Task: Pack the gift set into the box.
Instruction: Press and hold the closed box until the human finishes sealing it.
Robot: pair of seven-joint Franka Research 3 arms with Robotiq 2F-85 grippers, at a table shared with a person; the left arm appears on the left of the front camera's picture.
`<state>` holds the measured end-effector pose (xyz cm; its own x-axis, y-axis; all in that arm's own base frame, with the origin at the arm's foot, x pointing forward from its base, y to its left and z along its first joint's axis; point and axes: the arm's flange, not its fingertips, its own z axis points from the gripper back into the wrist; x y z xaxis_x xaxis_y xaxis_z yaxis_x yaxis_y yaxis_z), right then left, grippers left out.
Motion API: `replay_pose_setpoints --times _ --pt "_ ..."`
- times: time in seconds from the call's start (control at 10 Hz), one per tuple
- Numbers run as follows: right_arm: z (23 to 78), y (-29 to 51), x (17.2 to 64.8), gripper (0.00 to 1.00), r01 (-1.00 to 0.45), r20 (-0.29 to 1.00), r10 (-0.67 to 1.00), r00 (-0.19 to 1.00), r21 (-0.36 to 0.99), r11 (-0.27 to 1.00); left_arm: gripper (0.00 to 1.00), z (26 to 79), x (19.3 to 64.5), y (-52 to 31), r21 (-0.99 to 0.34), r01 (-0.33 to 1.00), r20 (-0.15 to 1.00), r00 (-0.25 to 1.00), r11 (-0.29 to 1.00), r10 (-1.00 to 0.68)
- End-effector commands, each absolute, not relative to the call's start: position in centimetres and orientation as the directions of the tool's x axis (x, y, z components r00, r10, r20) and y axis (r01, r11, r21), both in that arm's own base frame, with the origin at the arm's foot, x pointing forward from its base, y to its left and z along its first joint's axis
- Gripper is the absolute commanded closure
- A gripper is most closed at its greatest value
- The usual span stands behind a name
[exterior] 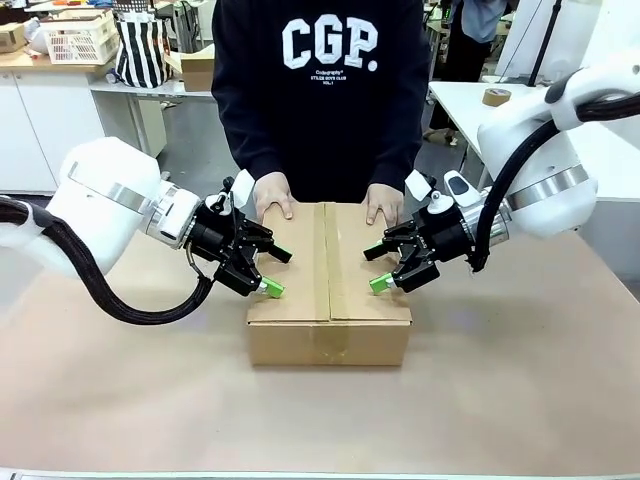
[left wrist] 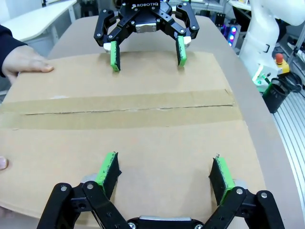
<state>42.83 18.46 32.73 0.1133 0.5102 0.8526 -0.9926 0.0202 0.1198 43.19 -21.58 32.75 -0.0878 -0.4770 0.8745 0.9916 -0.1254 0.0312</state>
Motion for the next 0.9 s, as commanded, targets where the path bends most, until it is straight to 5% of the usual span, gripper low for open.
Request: replay_pose_setpoints --times 0.0,0.8 --pt "32.49 18.46 42.75 0.00 -0.992 0.850 0.513 0.120 0.122 0.029 0.00 32.49 43.22 -21.54 0.023 0.992 0.881 -0.077 -0.121 -0.466" --pt "32.49 18.46 42.75 0.00 -0.992 0.850 0.513 0.120 0.122 0.029 0.00 32.49 43.22 -21.54 0.023 0.992 0.881 -0.077 -0.121 -0.466"
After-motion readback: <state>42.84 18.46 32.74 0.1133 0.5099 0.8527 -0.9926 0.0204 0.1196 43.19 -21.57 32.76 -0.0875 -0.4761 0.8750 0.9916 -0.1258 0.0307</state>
